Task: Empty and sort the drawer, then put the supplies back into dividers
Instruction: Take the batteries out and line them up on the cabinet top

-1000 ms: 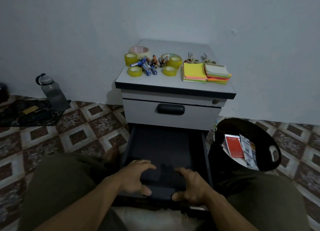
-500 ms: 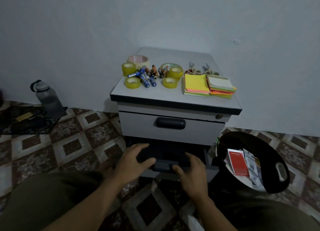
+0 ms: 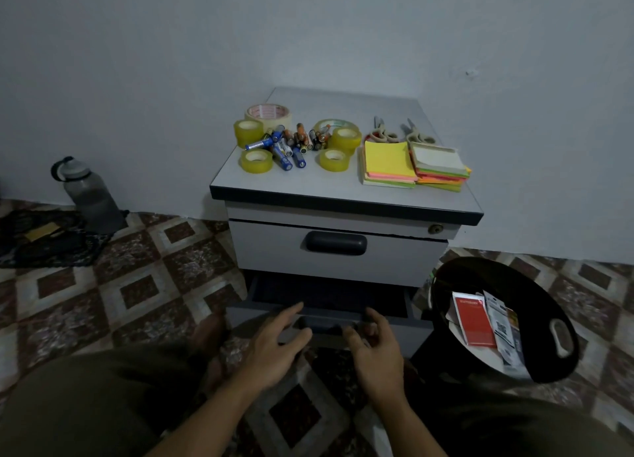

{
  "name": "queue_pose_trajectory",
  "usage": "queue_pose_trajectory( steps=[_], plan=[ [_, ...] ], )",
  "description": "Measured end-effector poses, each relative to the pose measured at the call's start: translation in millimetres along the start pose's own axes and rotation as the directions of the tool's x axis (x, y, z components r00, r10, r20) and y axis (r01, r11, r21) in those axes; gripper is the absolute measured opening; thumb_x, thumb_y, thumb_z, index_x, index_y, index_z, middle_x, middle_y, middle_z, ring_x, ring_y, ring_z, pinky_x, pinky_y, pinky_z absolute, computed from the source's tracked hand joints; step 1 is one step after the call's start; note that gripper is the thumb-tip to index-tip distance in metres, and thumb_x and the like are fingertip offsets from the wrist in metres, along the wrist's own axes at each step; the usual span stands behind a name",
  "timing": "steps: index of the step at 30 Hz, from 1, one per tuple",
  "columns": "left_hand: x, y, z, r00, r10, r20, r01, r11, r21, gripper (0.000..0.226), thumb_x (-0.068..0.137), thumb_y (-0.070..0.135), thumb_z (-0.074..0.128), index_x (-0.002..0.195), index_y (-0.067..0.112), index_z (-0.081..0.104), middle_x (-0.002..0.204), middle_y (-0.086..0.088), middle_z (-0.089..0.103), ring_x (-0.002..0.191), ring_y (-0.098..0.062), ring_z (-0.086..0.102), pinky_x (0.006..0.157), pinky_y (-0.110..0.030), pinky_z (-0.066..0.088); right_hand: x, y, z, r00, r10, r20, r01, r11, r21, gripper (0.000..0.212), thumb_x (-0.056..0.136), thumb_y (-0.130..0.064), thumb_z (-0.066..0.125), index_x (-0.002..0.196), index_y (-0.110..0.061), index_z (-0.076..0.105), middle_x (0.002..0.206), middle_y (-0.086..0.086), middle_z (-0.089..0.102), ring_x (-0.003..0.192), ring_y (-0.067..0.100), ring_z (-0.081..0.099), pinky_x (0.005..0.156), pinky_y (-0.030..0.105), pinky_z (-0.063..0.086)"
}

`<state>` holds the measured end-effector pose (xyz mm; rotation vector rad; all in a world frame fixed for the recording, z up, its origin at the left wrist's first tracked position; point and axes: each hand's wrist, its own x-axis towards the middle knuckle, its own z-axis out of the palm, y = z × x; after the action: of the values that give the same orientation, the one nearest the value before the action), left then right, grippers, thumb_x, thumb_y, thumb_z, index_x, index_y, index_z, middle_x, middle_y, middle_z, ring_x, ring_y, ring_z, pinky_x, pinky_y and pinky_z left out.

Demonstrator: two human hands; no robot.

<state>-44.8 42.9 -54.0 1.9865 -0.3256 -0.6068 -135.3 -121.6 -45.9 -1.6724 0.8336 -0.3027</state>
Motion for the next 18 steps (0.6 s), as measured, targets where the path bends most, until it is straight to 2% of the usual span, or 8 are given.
queue_pose_trajectory(
  steps=[3,7,10,13,18],
  plan=[
    [18,3,-4,1.0,-0.001,0.025,0.001,1.0,-0.024,0.056,0.092,0.058,0.058,0.144,0.052,0.038,0.146,0.014,0.043,0.131,-0.006,0.04,0.111,-0.027,0.03,15,-5,3,0.998,-0.002,0.06,0.0,0.999,0.032,0.059,0.09,-0.025,0.071,0.143,-0.027,0.046,0.129,-0.003,0.059,0.112,0.009,0.054,0.1,0.028,0.045],
    [38,7,-2,0.999,-0.014,0.053,0.017,0.999,-0.051,0.057,0.091,0.059,0.059,0.144,0.051,0.039,0.154,0.014,0.036,0.138,-0.009,0.036,0.118,-0.036,0.029,31,-13,5,0.988,-0.021,0.151,0.007,0.996,0.094,0.067,0.091,-0.022,0.069,0.149,-0.03,0.036,0.137,-0.01,0.045,0.126,0.007,0.042,0.112,0.043,0.04],
    [46,14,5,0.998,-0.027,0.054,0.032,0.995,-0.092,0.052,0.093,0.054,0.059,0.141,0.048,0.038,0.153,0.012,0.034,0.133,-0.005,0.032,0.11,-0.029,0.028,40,-20,4,0.98,-0.042,0.196,0.016,0.991,0.13,0.068,0.093,-0.021,0.067,0.15,-0.031,0.032,0.138,-0.013,0.04,0.128,0.006,0.036,0.114,0.041,0.037],
    [49,20,10,0.997,-0.034,0.07,0.042,0.993,-0.114,0.05,0.093,0.054,0.059,0.138,0.051,0.037,0.154,0.008,0.034,0.129,-0.006,0.032,0.104,-0.029,0.029,43,-21,5,0.976,-0.049,0.211,0.014,0.986,0.163,0.067,0.093,-0.019,0.066,0.15,-0.032,0.031,0.138,-0.013,0.041,0.129,0.007,0.039,0.114,0.042,0.038],
    [41,26,15,1.0,-0.001,0.015,0.004,0.989,-0.149,0.059,0.094,0.052,0.059,0.145,0.056,0.028,0.16,0.011,0.026,0.145,-0.014,0.027,0.112,-0.032,0.027,45,-25,7,0.985,-0.062,0.163,0.034,0.984,0.173,0.064,0.092,-0.023,0.067,0.147,-0.035,0.036,0.139,-0.012,0.042,0.129,0.01,0.041,0.113,0.042,0.039]
  ],
)
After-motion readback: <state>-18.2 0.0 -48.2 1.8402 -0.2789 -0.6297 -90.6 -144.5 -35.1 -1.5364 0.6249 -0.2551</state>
